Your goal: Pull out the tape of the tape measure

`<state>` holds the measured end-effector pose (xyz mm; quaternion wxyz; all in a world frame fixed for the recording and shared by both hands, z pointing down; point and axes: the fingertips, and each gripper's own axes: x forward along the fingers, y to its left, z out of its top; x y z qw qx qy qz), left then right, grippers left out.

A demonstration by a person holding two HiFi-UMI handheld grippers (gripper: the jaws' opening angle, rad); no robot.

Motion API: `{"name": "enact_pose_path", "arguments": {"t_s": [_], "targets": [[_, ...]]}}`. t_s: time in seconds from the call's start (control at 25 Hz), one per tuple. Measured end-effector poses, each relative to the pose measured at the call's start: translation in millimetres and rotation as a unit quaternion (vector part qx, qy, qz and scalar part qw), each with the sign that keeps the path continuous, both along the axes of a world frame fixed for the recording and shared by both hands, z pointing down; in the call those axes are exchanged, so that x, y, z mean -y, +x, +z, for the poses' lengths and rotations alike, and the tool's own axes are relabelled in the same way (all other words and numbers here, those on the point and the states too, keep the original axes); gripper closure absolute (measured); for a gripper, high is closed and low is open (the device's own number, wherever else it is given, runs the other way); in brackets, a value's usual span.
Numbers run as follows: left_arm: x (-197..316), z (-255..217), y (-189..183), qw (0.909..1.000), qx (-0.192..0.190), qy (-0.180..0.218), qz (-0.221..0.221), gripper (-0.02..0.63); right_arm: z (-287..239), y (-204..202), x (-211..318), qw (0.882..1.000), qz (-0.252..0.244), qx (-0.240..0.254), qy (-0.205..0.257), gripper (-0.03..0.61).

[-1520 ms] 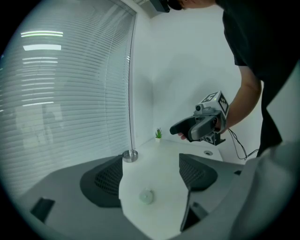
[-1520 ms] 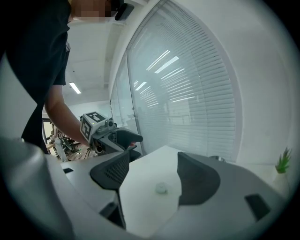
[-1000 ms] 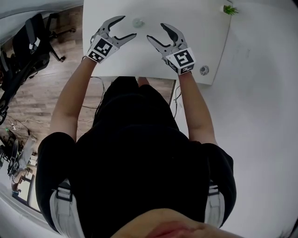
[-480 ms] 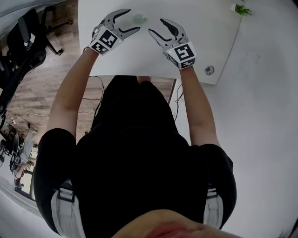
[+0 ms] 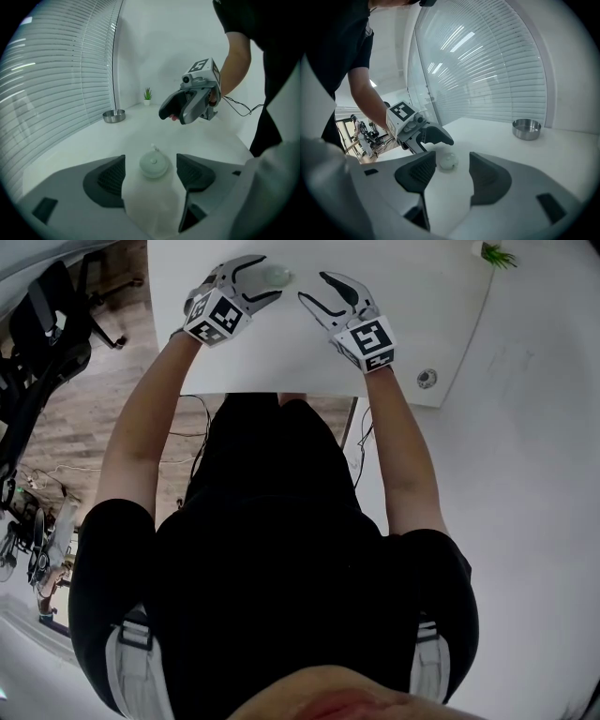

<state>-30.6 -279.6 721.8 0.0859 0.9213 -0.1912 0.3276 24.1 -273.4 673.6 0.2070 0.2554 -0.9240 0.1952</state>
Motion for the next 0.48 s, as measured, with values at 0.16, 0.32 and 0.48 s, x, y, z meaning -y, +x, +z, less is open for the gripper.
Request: {"name": "enact_pose_path", "arguments": {"t_s": [0.16, 0.32, 0.48], "targets": [[1, 7, 1, 0.9999, 0.009, -0.006, 0.001, 0.261, 4, -1, 0, 1.0, 0.0, 0.002, -0.003, 0.356], [1, 14, 3, 0.9997, 0.015, -0.015, 0.009, 0.286, 6, -3, 0, 1.0, 0.001, 0.003, -0.004, 0.36], [0, 18, 2, 0.9994, 0.025, -0.015, 0.017, 0.33, 10, -4, -2, 1.0, 0.0, -0.004, -0.006, 0.374]]}}
